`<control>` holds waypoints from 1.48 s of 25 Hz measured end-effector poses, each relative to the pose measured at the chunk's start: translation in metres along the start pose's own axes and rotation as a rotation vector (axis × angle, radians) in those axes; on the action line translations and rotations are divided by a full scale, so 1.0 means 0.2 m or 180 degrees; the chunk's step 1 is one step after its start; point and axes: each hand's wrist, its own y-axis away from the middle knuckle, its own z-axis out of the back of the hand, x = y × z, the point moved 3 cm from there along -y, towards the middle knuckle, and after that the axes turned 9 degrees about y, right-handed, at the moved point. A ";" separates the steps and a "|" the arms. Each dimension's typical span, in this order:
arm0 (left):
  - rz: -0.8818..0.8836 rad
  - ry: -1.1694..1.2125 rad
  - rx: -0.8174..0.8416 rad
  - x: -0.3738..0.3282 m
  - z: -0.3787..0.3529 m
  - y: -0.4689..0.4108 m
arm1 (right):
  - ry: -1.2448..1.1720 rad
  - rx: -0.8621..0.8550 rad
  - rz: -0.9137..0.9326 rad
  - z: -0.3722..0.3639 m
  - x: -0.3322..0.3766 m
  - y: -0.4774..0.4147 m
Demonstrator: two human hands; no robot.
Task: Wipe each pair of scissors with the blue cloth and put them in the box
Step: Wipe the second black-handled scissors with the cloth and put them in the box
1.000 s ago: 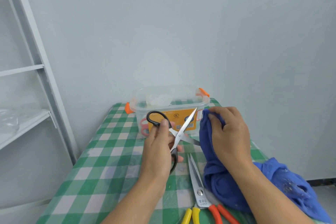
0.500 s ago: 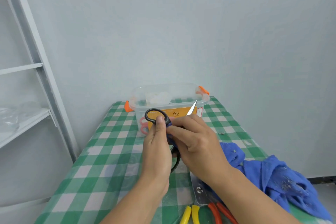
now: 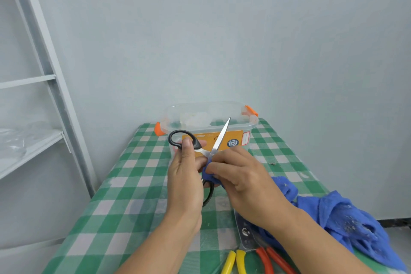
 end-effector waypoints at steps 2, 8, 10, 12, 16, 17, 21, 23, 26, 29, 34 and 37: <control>0.0006 -0.0018 -0.0035 0.00 0.01 0.00 | -0.0147 0.0122 0.0049 0.00 0.00 0.01; 0.0160 -0.0130 0.0105 0.01 -0.03 0.02 | 0.0561 -0.0784 -0.0659 0.01 -0.06 -0.01; 0.0203 -0.0107 0.0091 0.01 -0.03 0.02 | 0.0426 -0.1042 -0.1203 0.04 -0.11 0.00; 0.0314 0.0130 0.0014 -0.01 -0.01 0.00 | 0.0081 -0.1126 -0.1868 0.10 -0.16 0.03; 0.0507 0.0920 0.0174 -0.05 0.02 -0.02 | -0.0677 -0.1032 -0.2645 0.15 -0.19 0.06; 0.0481 0.1096 0.0290 -0.07 0.02 -0.03 | -0.0787 -0.0995 -0.2698 0.15 -0.18 0.06; 0.0312 0.1423 0.0565 -0.11 0.03 -0.03 | -0.0806 -0.0876 -0.2766 0.12 -0.18 0.07; 0.0352 0.1351 0.0634 -0.12 0.02 -0.01 | -0.0799 -0.0879 -0.2762 0.12 -0.18 0.07; 0.0495 0.1359 0.0705 -0.13 0.02 0.00 | -0.0835 -0.0848 -0.2742 0.12 -0.18 0.08; 0.0619 0.1686 0.1015 -0.15 0.02 0.01 | -0.0926 -0.0857 -0.2724 0.11 -0.18 0.08; 0.0777 0.1754 0.1211 -0.14 0.01 0.02 | -0.0987 -0.0855 -0.2651 0.11 -0.17 0.07; 0.0854 0.1795 0.1107 -0.12 0.02 0.01 | -0.1076 -0.0802 -0.2585 0.09 -0.18 0.08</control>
